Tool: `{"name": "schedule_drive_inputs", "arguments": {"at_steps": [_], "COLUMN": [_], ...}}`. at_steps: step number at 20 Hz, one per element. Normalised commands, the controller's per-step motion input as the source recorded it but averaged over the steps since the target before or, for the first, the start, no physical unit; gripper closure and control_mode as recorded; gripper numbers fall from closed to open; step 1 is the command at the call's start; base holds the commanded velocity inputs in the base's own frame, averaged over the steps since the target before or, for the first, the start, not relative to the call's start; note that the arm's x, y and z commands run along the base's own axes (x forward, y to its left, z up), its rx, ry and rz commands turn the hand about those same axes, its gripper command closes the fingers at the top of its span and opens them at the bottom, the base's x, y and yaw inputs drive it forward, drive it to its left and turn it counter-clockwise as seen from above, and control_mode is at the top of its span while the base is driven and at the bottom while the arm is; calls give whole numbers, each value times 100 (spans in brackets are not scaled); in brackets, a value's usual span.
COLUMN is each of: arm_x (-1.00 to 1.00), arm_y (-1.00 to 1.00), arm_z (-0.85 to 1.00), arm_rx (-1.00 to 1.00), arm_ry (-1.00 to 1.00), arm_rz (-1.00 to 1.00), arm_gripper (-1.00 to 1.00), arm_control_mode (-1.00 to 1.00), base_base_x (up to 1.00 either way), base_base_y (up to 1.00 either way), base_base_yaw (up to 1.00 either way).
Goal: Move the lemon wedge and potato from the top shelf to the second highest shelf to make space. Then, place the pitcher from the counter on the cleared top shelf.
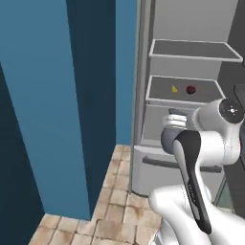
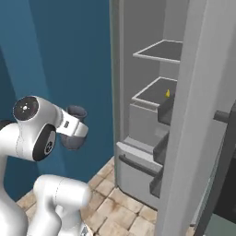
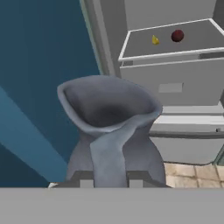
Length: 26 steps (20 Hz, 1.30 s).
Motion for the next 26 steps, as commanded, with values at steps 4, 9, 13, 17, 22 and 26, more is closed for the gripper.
{"name": "schedule_drive_inputs", "arguments": {"at_steps": [4,9,13,17,22,26], "arm_x": [0,0,0,0,11,8], "arm_y": [0,0,0,0,0,0], "arm_z": [0,0,0,0,0,1], "arm_rx": [0,0,0,0,0,0], "arm_ry": [0,0,0,0,-3,-4], "arm_rz": [0,0,0,0,-1,0], "arm_gripper": [100,100,100,100,100,100], "arm_control_mode": [100,100,100,100,-100,-100], "base_base_x": [69,71,70,52,23,0], "base_base_y": [0,6,14,22,10,0], "base_base_yaw": [-51,-43,-32,-17,-5,0]}}
